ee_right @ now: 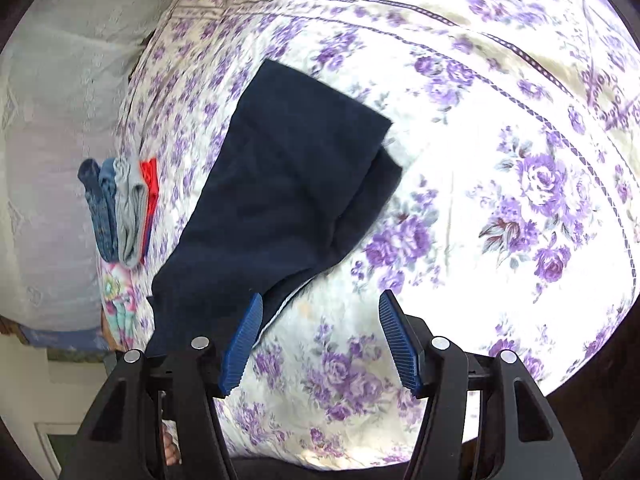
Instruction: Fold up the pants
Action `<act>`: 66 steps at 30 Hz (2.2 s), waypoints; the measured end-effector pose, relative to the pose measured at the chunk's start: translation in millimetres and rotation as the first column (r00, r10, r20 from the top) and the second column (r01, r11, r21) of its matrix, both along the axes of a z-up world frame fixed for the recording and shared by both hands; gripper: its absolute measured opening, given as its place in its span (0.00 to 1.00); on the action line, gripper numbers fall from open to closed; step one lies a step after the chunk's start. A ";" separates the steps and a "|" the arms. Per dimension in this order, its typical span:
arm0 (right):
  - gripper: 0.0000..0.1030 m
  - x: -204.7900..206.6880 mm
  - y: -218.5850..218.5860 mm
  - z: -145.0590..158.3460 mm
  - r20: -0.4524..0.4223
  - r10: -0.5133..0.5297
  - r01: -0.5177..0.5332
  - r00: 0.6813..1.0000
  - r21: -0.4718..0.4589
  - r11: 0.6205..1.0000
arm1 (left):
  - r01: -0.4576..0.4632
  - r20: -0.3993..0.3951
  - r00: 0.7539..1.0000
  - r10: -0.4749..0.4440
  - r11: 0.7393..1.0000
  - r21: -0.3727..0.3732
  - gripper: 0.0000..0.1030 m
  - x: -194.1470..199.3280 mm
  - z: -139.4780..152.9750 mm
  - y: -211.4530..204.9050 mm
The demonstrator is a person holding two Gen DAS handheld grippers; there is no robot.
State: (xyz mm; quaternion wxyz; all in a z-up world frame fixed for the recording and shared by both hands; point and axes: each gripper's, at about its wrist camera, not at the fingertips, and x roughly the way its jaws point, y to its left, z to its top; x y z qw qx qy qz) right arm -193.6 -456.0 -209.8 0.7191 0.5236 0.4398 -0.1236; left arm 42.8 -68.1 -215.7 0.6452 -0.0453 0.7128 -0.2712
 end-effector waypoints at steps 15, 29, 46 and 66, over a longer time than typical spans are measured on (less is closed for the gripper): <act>0.18 75.8 -34.6 -14.1 0.036 -0.060 0.063 0.998 -0.089 0.994 | 0.014 0.011 1.000 -0.014 0.999 0.049 0.30 -5.1 5.1 -9.8; 0.18 69.2 -38.9 -28.6 -0.010 -0.031 0.030 0.999 -0.079 0.996 | 0.215 0.087 0.974 -0.207 0.972 -0.099 0.32 22.9 69.6 -164.1; 0.19 69.8 -34.4 -25.2 -0.035 -0.015 0.011 0.999 -0.107 0.994 | 0.185 0.029 0.983 -0.183 0.979 -0.086 0.32 25.6 0.5 -262.9; 0.20 118.8 39.3 90.1 -0.056 0.289 -0.278 0.956 -0.498 0.822 | 0.101 -0.055 0.993 -0.109 0.987 -0.122 0.28 15.1 14.8 -227.7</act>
